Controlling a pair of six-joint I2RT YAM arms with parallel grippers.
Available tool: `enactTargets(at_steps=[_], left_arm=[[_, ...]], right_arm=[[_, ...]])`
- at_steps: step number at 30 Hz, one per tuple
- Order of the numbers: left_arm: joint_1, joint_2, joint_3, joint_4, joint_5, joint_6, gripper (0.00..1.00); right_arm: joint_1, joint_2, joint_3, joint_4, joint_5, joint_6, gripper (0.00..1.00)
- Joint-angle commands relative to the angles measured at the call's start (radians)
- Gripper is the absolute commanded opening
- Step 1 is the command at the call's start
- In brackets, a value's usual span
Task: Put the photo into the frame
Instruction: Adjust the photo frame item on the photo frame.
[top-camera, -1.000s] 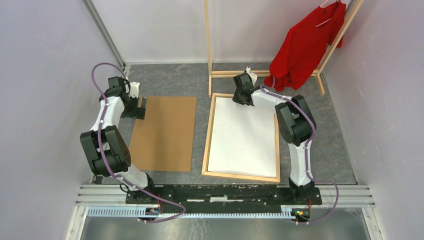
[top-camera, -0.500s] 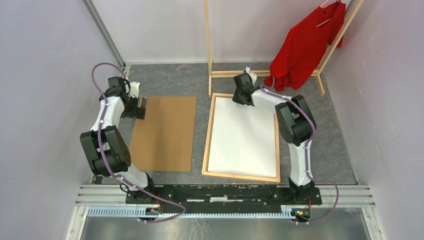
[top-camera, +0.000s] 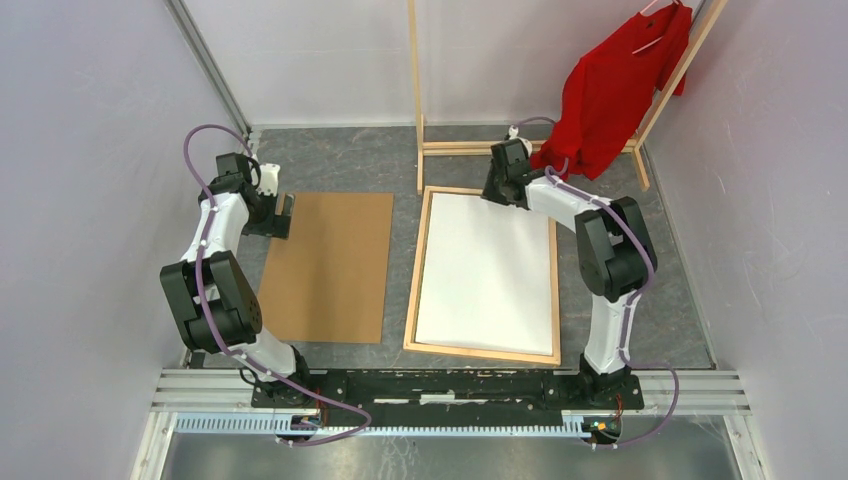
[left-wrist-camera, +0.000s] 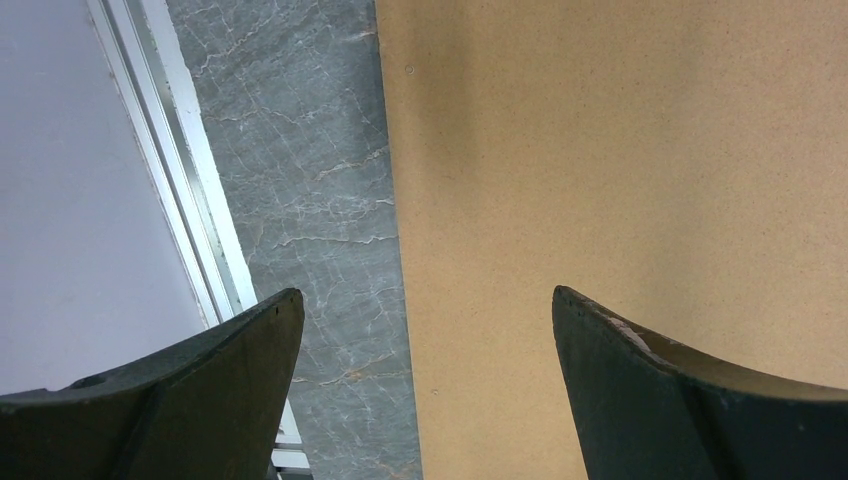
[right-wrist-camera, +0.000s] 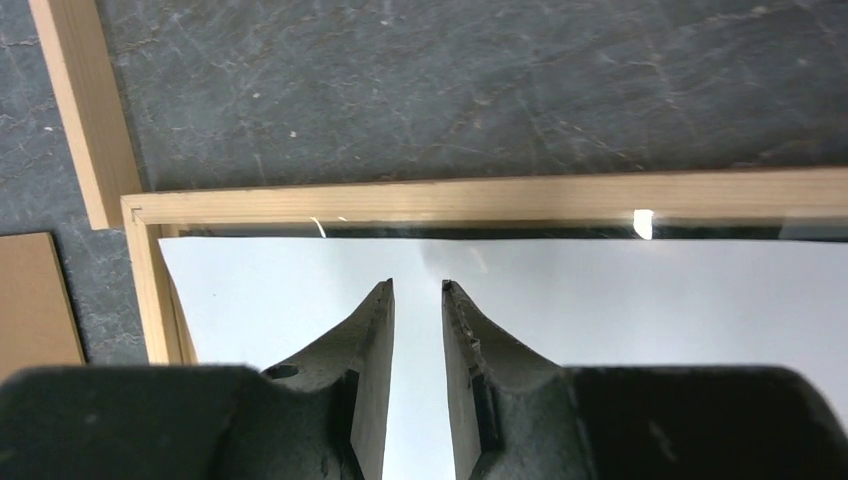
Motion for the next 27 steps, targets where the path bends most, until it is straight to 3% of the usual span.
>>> enactTargets(at_steps=[1,7,12,19,27], left_arm=[[-0.002,-0.012,0.02,0.031,-0.013,0.039,1.0],[-0.002,-0.012,0.023,0.025,-0.012,0.037,1.0],[-0.002,-0.009,0.019,0.023,-0.001,0.035,1.0],[-0.014,0.0,0.005,0.019,0.037,0.033,1.0],[-0.207,-0.031,-0.015,0.018,0.033,0.022,1.0]], right_arm=[[-0.039,-0.083,-0.058,-0.008,0.022,-0.043,0.29],[-0.106,-0.086,-0.094,0.001,0.034,-0.061,0.28],[-0.112,-0.018,-0.03,-0.043,0.048,-0.087,0.27],[-0.112,0.024,-0.059,-0.04,0.053,-0.091,0.24],[-0.113,0.023,-0.047,-0.053,0.06,-0.11,0.24]])
